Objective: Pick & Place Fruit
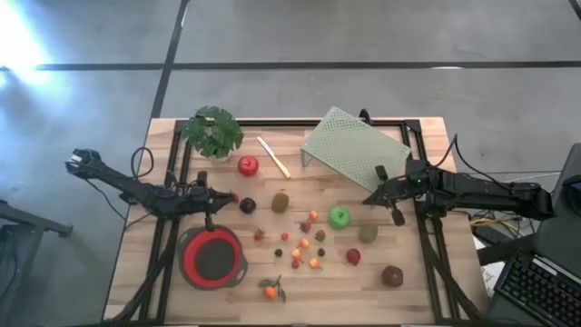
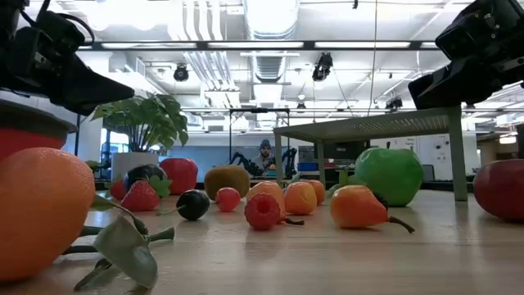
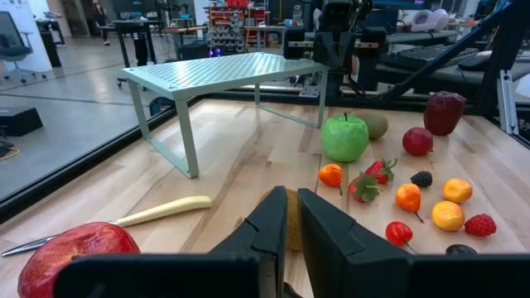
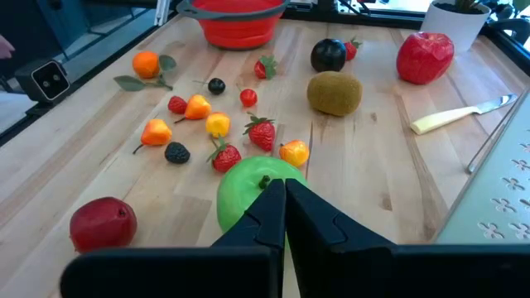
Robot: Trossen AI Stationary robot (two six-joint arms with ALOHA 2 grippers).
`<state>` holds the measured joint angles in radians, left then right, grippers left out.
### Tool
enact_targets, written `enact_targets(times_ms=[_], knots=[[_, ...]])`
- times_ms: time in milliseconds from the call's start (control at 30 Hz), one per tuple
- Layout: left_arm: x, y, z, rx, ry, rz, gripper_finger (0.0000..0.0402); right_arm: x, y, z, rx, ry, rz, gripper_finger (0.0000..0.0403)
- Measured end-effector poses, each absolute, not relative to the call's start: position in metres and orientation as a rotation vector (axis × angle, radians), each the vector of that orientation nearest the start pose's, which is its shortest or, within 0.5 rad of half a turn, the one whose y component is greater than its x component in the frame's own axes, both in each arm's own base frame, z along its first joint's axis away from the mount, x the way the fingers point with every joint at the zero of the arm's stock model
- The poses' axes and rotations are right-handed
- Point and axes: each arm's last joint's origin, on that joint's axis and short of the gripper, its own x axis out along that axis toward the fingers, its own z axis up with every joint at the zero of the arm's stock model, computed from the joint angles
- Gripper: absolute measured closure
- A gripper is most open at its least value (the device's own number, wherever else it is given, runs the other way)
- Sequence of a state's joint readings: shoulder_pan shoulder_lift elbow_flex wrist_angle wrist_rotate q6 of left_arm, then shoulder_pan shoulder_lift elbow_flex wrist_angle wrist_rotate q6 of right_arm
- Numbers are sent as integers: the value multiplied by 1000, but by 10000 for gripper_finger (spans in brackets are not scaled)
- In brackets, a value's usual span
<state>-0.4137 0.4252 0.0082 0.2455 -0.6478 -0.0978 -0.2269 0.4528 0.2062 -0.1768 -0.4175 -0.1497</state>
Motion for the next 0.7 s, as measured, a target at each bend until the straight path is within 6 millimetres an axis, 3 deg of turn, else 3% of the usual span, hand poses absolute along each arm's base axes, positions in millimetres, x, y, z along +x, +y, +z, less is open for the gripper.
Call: enact_targets(times_ms=[433,700], knots=[[114,-31,153,-10,136,241,362,120,-16,179,-20,386,205,394],[114,-31,153,-10,136,240,362,124,-25,185,-96,333,-77,394]])
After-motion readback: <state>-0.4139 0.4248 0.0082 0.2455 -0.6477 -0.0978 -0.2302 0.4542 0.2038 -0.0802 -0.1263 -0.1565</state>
